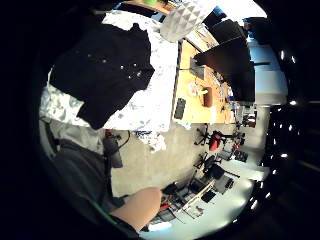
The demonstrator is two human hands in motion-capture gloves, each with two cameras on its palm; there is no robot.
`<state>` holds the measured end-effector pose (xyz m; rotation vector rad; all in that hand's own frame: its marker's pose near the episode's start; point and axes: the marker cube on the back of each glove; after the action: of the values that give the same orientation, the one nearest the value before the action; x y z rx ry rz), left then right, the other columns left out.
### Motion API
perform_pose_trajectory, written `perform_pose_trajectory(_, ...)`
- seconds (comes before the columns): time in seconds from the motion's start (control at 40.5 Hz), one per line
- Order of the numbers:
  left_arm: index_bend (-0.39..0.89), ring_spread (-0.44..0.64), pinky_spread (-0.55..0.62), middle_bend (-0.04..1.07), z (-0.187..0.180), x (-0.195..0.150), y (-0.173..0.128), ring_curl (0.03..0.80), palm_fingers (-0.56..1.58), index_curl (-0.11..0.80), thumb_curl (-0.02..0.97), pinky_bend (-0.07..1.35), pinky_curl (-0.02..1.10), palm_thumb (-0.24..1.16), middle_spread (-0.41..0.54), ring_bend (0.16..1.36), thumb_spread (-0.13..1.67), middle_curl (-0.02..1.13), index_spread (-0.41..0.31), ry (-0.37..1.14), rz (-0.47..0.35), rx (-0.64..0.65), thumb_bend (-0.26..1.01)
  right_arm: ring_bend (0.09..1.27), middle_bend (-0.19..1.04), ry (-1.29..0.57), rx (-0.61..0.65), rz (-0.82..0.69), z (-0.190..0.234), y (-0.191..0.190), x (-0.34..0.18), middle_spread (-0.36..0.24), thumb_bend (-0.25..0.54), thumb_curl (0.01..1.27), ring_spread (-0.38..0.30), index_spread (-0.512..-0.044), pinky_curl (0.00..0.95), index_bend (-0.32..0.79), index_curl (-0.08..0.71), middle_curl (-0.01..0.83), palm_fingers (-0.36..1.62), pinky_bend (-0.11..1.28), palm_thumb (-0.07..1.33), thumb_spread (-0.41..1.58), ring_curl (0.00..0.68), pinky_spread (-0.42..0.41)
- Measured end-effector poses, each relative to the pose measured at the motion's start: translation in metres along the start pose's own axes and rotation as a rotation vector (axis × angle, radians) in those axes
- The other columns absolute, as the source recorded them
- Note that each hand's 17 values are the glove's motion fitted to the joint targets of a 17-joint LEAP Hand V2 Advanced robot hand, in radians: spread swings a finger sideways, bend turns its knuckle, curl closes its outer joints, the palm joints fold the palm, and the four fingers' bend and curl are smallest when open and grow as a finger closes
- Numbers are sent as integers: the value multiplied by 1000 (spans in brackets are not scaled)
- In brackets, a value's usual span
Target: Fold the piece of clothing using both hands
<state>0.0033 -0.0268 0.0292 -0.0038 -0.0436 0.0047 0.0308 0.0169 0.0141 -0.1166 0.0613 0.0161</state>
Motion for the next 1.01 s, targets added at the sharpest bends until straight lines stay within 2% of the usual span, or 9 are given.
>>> perform_pose_trajectory(0.123, 171, 49, 78, 140, 20, 5, -7, 302, 386, 288, 125, 453, 314, 88, 101, 610, 1192, 188, -80, -47, 63, 9, -23, 204, 173, 7, -66, -6, 19, 1, 10, -2, 89, 142, 118, -305, 298, 124, 310, 286, 464, 301, 334, 1163, 252, 232)
perform_pose_trajectory(0.321, 120, 73, 101, 143, 60, 14, -7, 320, 295, 281, 123, 495, 343, -76, 124, 639, 1043, 201, -59, -71, 168, 1, -70, 271, 180, -7, -167, -12, 75, -1, 31, 12, 54, 179, 133, -312, 335, 61, 259, 301, 395, 403, 386, 1115, 280, 246)
perform_pose_trajectory(0.469, 110, 81, 113, 152, 121, 24, -19, 326, 259, 270, 125, 528, 356, -84, 139, 658, 983, 211, -53, -53, 240, -158, -69, 324, 181, 5, -234, -11, 121, 3, 39, 16, 36, 207, 139, -312, 359, 74, 228, 308, 380, 487, 437, 1084, 299, 253)
perform_pose_trajectory(0.617, 89, 127, 157, 164, 152, 38, -16, 331, 150, 248, 138, 569, 373, -63, 162, 661, 934, 226, -38, -33, 270, -264, -59, 365, 194, -25, -288, -29, 157, 3, 37, 18, 6, 227, 140, -313, 371, 87, 212, 320, 363, 518, 464, 1065, 315, 254)
perform_pose_trajectory(0.716, 108, 196, 220, 172, 151, 58, 11, 329, 77, 242, 156, 588, 378, -31, 186, 647, 906, 236, -33, 126, 415, -427, -42, 377, 197, -62, -332, -52, 178, 0, 34, 14, -5, 238, 139, -313, 376, 94, 204, 329, 364, 542, 490, 1061, 320, 255)
perform_pose_trajectory(0.74, 112, 205, 228, 170, 153, 59, 13, 326, 74, 241, 161, 591, 376, -25, 186, 649, 900, 235, -32, 126, 405, -455, -40, 384, 196, -67, -336, -56, 181, -1, 34, 14, -6, 242, 139, -311, 376, 94, 202, 331, 365, 546, 499, 1058, 323, 255)
perform_pose_trajectory(0.814, 108, 232, 249, 175, 167, 49, 3, 315, 61, 235, 176, 601, 370, 1, 193, 648, 892, 239, -30, -25, 200, -430, -25, 390, 196, -73, -344, -57, 189, -4, 34, 13, -9, 249, 139, -311, 379, 98, 200, 337, 362, 558, 513, 1054, 326, 254)
perform_pose_trajectory(0.864, 115, 243, 259, 176, 173, 48, 5, 316, 60, 233, 184, 607, 370, -7, 197, 655, 887, 243, -29, -90, 125, -437, -30, 393, 196, -75, -348, -59, 192, -5, 33, 13, -16, 252, 139, -310, 377, 100, 198, 340, 360, 563, 513, 1054, 327, 254)
perform_pose_trajectory(1.012, 107, 240, 253, 180, 191, 58, 0, 326, 93, 218, 218, 635, 372, 78, 193, 705, 900, 255, -20, -106, 190, -422, 5, 400, 198, -100, -361, -80, 207, -12, 31, 13, -17, 263, 139, -304, 377, 108, 198, 350, 362, 574, 538, 1051, 330, 254)
